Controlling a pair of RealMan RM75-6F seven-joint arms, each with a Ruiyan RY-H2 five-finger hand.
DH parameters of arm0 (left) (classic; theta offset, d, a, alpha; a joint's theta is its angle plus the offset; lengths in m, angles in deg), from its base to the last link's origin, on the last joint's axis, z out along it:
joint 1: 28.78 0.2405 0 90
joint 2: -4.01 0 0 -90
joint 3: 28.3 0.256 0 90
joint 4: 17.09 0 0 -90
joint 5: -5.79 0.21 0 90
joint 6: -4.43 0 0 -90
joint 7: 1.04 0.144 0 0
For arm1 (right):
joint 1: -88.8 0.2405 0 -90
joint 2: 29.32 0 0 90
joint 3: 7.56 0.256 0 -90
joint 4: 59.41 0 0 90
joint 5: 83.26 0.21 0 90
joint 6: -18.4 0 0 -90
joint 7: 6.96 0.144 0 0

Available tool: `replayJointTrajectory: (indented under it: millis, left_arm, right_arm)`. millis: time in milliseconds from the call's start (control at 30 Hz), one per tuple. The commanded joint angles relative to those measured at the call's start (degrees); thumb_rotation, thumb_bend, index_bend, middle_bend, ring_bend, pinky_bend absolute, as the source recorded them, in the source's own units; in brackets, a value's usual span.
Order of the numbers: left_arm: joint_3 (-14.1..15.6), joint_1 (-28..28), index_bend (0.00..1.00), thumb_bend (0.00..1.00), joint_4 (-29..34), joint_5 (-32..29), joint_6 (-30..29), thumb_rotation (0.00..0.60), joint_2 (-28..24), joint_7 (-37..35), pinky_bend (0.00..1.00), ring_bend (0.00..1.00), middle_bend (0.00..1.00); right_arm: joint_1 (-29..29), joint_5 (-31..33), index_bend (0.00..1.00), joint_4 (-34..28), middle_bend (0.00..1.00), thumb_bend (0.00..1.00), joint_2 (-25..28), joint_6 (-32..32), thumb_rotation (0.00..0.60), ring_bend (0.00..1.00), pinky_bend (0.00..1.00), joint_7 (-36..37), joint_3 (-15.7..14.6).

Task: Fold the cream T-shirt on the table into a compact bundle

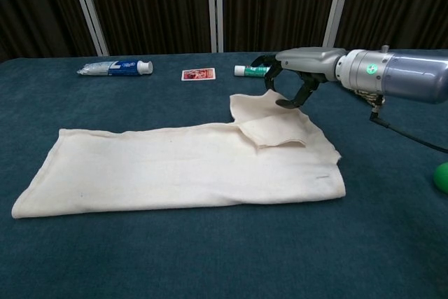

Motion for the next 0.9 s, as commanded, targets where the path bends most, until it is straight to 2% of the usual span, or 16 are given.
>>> replayJointTrajectory:
  millis: [33,300,367,433,567,900]
  left_arm:
    - [0.09,0.02,0.00,0.00,0.26,0.22,-0.07,0.600,-0.01,0.13,0.00,0.00,0.00]
    - [0.10,0.13,0.00,0.00,0.60,0.40,-0.36,0.600,-0.06,0.33,0.00,0.00,0.00]
    - [0.15,0.12,0.00,0.00,0.70,0.51,-0.31,0.600,-0.07,0.39,0.00,0.00,0.00]
    - [0.31,0.11,0.00,0.00,0.86,0.75,-0.28,0.600,-0.03,0.54,0.00,0.00,0.00]
    - [0.45,0.18,0.00,0.00,1.16,1.15,-0.46,0.600,-0.02,0.67,0.00,0.00,0.00]
    - [0.56,0.19,0.00,0.00,1.33,1.35,-0.29,0.600,-0.04,0.61,0.00,0.00,0.00]
  right_arm:
    - [-1.08,-1.37,0.70,-1.97,0.03,0.37,1.82,-2.43,0.600,0.00,0.00,0.21,-1.19]
    - [-2.49,-3.61,0.70,-3.17,0.04,0.37,3.76,-6.45,0.600,0.00,0.00,-1.44,-3.06]
    - [-3.19,-4.81,0.70,-2.48,0.04,0.37,3.91,-8.43,0.600,0.00,0.00,-3.88,-3.97]
    - [-4.06,-7.24,0.70,-0.38,0.05,0.37,3.38,-11.79,0.600,0.00,0.00,-9.27,-5.70]
    - [-4.63,-9.34,0.69,1.12,0.04,0.37,2.92,-14.40,0.600,0.00,0.00,-12.12,-7.33]
    - [-5.62,-11.26,0.69,3.69,0.04,0.36,2.28,-16.05,0.600,0.00,0.00,-14.98,-9.22]
